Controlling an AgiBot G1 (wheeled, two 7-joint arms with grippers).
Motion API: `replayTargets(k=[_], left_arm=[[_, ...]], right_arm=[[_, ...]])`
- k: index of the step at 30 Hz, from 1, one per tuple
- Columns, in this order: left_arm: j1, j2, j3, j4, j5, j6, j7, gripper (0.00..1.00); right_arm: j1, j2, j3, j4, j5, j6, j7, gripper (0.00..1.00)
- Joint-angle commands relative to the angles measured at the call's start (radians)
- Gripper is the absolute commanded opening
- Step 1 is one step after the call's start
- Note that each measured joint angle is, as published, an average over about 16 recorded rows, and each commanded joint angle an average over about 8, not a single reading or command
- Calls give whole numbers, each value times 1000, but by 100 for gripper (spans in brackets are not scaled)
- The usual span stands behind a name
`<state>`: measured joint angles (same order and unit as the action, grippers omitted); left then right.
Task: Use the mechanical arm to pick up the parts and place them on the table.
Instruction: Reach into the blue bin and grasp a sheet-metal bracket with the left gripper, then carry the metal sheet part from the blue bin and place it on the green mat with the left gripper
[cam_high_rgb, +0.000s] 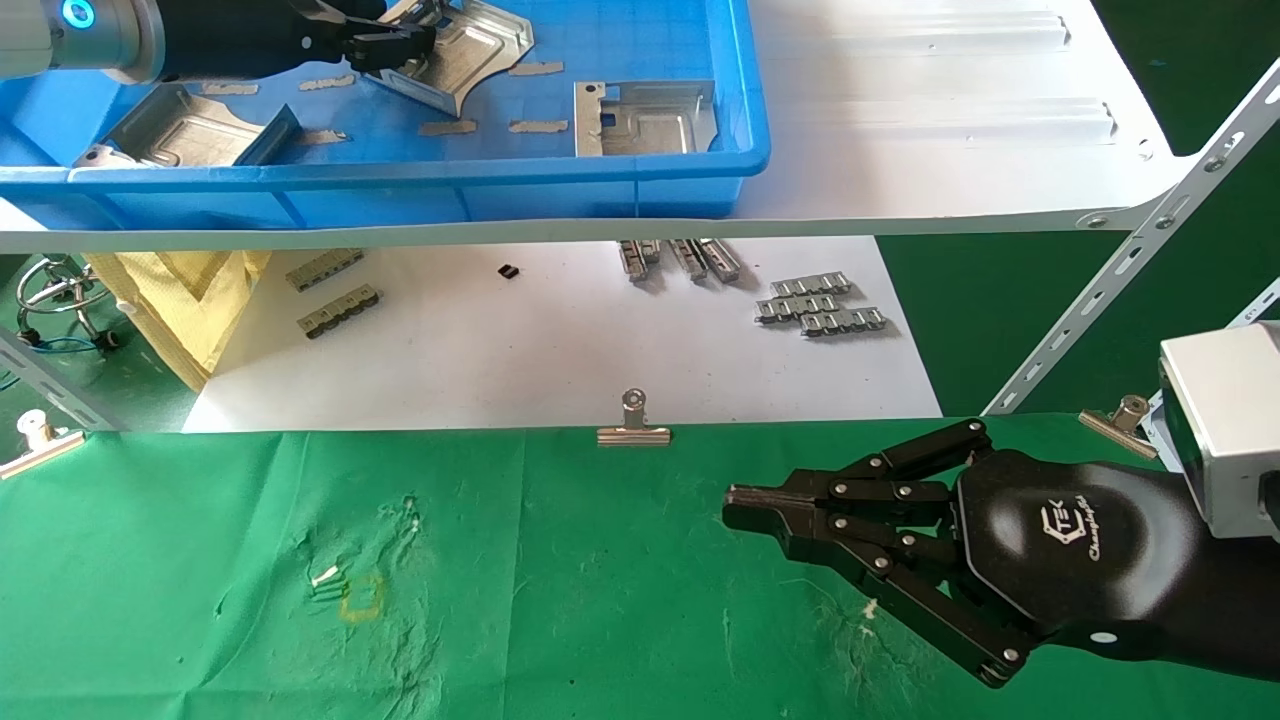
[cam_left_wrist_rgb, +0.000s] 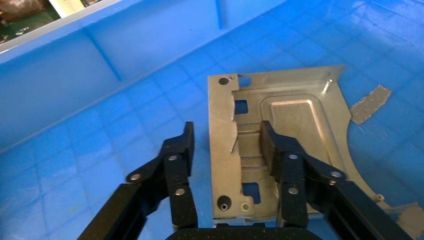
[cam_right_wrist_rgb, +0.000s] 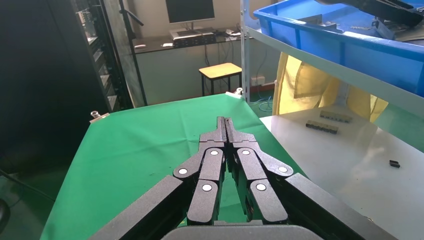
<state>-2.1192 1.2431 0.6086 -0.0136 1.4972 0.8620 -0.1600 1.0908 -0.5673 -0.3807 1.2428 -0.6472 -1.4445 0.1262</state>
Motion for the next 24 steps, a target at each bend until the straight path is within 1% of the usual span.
replayTargets(k=[1,9,13,17,24], left_arm=[[0,0,-1,3,-1,-8,0,0],[2,-19,-15,2,-21,40,9,0],[1,-44,-39,-14,-57,98,25,0],[4,-90,-76,-45,-114,235,72,0],[22,-176,-132,-107,-206,563,215,0]], right_arm=[[0,0,0,0,0,0,0,0],[0,0,0,0,0,0,0,0],[0,0,0,0,0,0,0,0],[0,0,0,0,0,0,0,0],[0,0,0,0,0,0,0,0]])
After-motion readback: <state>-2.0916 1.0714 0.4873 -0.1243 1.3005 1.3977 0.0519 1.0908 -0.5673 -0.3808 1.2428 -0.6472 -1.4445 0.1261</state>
